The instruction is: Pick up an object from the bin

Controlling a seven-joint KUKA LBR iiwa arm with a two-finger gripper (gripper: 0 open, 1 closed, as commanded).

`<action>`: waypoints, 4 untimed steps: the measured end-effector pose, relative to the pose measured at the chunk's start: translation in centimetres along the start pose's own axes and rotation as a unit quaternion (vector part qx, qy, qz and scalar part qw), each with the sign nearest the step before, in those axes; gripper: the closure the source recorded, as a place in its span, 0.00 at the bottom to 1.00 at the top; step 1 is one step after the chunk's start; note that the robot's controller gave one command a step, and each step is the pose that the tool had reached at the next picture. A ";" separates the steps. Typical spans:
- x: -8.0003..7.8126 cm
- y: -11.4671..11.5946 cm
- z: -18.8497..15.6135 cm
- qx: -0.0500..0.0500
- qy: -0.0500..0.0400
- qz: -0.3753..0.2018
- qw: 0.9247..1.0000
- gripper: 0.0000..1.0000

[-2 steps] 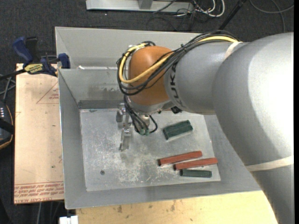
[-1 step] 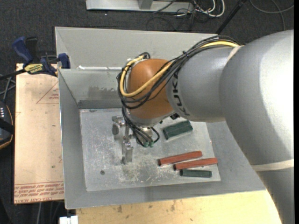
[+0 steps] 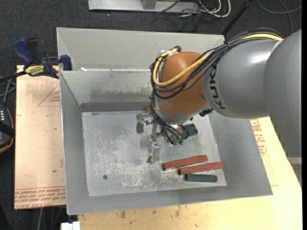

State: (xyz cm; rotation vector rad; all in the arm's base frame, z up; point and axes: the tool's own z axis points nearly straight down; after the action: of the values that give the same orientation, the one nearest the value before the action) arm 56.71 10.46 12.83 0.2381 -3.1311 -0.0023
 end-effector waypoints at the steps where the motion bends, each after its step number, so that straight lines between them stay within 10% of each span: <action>1: 1.1 2.6 1.8 0.001 -0.003 0.002 1.000 0.00; 2: 2.9 1.8 1.2 -0.002 0.000 -0.117 0.993 0.00; 4: 4.9 -6.8 2.5 0.003 -0.002 -0.046 0.999 0.00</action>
Offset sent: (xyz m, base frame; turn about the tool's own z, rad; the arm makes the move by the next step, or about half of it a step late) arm -0.0505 -0.0659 0.0186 -0.0194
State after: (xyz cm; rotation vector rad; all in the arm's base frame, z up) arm 52.90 2.97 10.29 0.3816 -3.1214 0.0064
